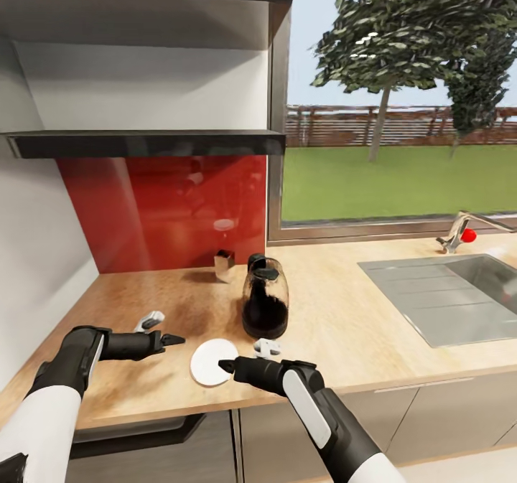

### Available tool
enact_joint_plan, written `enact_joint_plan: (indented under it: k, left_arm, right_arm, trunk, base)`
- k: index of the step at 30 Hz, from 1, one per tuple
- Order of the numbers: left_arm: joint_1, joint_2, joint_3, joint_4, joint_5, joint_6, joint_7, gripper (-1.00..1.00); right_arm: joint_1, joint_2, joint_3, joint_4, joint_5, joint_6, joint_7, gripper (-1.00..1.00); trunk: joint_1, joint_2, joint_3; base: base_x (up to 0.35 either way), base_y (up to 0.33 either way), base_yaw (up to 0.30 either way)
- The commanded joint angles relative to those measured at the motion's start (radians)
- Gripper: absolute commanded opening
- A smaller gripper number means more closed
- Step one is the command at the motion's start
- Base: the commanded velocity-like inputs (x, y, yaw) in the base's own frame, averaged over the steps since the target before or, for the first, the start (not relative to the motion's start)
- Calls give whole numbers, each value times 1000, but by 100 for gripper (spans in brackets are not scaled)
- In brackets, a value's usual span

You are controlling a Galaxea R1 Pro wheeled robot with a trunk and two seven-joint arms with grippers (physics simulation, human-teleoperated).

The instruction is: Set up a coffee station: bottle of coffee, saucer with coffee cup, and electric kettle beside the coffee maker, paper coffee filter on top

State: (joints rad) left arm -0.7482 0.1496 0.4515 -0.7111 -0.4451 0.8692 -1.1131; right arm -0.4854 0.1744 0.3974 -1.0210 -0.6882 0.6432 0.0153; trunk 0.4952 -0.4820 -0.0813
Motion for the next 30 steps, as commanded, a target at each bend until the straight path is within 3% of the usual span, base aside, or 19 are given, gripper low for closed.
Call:
enact_joint_plan:
  k: [1, 24, 30]
  left_arm:
    - [-1, -1, 4, -1, -10, 7, -10, 100]
    - [0, -16, 3, 1, -6, 9, -11, 100]
    - [1, -42, 4, 2, -6, 10, -9, 100]
  right_arm:
    - [-1, 0, 0, -1, 1, 4, 2, 100]
    - [-1, 0, 1, 27, 1, 4, 3, 100]
    - [-1, 0, 2, 29, 1, 4, 3, 100]
  trunk:
    - [1, -2, -2]
    - [1, -2, -2]
    - [1, -2, -2]
  base:
    - [201, 0, 0]
    - [94, 0, 0]
    - [1, 0, 0]
